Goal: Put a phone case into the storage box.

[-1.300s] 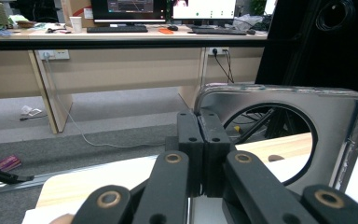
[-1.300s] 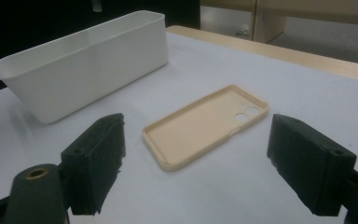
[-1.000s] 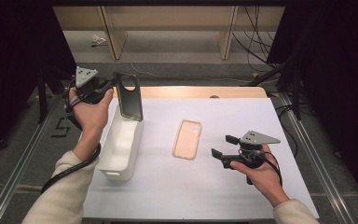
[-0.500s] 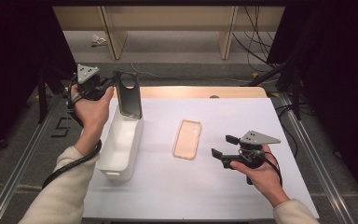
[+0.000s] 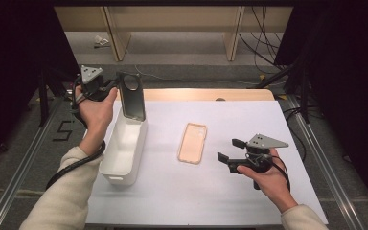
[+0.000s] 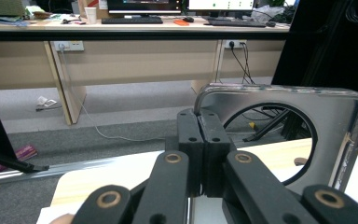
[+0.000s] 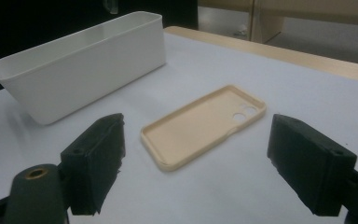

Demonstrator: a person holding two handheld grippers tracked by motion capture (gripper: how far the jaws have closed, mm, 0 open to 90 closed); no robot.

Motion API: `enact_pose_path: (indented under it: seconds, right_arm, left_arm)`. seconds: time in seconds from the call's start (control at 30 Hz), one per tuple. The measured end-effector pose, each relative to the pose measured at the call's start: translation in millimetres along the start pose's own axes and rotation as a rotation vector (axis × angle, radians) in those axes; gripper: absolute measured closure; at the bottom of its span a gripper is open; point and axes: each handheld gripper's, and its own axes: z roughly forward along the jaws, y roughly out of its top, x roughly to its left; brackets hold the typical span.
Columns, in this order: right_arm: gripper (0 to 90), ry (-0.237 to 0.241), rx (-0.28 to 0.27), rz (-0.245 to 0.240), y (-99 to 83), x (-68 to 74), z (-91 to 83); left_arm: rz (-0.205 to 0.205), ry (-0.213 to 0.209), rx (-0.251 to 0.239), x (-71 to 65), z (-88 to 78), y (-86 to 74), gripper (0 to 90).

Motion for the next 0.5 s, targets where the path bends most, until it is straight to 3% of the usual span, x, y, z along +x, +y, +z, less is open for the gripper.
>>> enact_pose_path:
  seconds: [0.5]
  right_arm:
    - [19.8,0.001,0.002,-0.002,0.0,0.2,0.0]
  left_arm:
    - [0.003,0.027,0.023,5.8,9.3,-4.8,88.6]
